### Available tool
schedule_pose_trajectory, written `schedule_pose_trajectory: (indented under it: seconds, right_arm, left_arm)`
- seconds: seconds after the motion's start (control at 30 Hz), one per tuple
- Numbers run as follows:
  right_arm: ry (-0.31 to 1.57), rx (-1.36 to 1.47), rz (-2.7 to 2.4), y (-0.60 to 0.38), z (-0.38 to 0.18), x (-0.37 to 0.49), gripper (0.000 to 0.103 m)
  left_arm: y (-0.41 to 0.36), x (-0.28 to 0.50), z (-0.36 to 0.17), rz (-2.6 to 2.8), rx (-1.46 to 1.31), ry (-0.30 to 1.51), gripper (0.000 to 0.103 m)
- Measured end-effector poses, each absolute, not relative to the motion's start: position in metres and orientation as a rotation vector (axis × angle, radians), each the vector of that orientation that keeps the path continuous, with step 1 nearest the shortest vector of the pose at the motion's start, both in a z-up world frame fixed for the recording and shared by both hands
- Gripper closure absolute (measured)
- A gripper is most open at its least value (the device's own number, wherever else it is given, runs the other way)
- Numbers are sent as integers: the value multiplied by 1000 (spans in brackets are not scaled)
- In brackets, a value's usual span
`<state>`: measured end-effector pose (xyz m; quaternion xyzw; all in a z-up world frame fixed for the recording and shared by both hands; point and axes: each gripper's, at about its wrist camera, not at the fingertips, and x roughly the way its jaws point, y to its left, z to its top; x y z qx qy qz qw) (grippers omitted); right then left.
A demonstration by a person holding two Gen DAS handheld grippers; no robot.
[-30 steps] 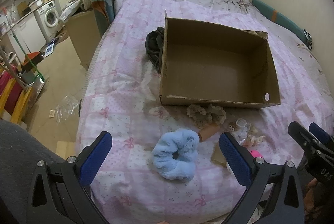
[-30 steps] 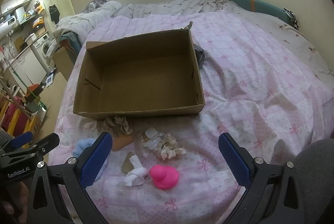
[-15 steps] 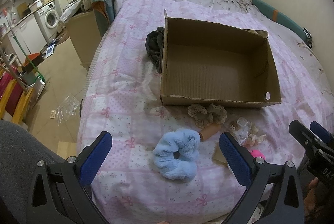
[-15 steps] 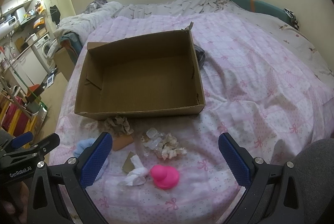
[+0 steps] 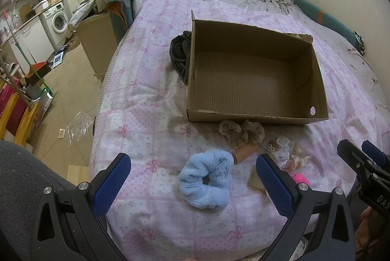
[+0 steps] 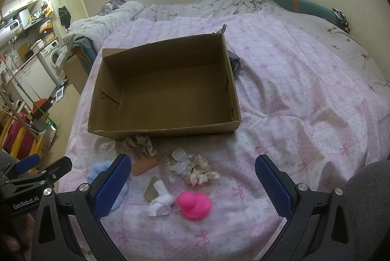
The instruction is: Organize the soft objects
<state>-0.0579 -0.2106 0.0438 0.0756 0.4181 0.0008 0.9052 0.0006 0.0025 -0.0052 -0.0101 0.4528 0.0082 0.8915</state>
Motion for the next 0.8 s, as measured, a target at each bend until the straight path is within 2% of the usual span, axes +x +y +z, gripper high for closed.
schedule_pose_trajectory:
  seconds: [0.8]
  right_arm:
    - [876,153,5,-208,44,-57,0]
  left_arm:
    - [-2,1,-2,-4,-14,970,0]
